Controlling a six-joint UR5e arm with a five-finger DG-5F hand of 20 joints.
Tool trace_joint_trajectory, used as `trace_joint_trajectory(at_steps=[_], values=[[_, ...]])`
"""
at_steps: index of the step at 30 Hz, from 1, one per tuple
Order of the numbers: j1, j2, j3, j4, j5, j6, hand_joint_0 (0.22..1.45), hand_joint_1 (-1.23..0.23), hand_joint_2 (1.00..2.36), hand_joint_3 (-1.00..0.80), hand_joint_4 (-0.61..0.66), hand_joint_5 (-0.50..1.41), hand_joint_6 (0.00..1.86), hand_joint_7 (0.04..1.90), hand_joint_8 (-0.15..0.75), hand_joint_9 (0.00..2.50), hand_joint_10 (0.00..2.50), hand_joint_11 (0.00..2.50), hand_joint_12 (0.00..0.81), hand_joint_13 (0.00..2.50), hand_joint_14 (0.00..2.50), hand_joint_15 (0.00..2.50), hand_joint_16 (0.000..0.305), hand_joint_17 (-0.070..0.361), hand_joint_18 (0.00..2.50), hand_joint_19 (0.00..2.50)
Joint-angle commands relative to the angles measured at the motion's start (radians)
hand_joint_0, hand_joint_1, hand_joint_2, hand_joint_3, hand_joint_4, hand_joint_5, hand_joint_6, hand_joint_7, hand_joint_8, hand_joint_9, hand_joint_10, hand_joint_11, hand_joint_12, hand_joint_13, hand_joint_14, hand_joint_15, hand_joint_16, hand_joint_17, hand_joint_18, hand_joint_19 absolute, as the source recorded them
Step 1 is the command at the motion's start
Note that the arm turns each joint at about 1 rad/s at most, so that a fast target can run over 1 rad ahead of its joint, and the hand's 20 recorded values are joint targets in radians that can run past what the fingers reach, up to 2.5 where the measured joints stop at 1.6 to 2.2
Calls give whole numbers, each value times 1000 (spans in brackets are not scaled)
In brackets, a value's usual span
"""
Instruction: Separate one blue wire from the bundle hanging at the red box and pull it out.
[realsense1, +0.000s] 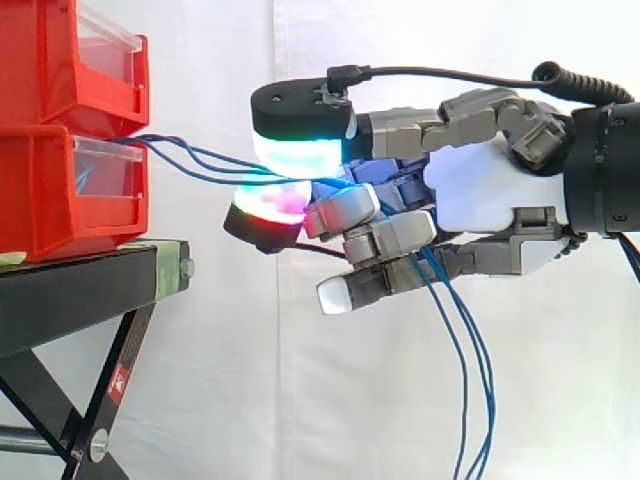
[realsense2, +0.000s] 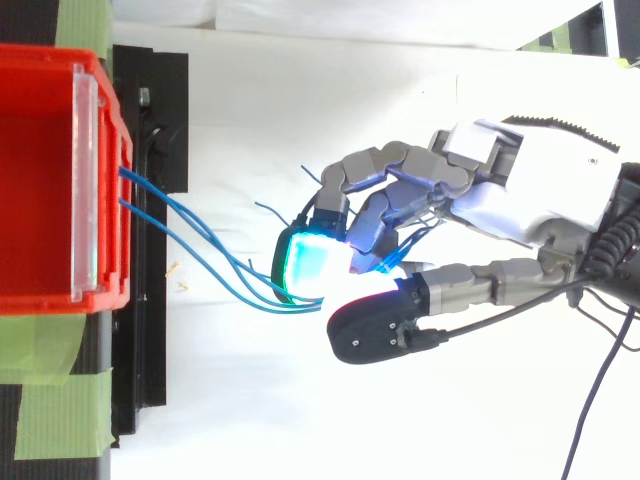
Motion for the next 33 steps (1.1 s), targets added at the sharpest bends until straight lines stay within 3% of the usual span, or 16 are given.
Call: trace_joint_trajectory(at_steps=[1, 15, 33], values=[[0, 0, 0, 0, 1, 0, 627, -807, 1019, -243, 231, -241, 811, 1040, 324, 688, 668, 1657, 338, 771, 1105, 1613, 36, 82, 630, 868], [0, 0, 0, 0, -2, -14, 570, -729, 1016, -296, 230, -234, 800, 1051, 336, 712, 645, 1637, 348, 761, 1164, 1593, 38, 86, 636, 886], [2, 0, 0, -3, 1, -17, 548, -743, 1008, -412, 237, -233, 796, 1046, 341, 714, 651, 1637, 358, 753, 1228, 1566, 40, 91, 646, 898]])
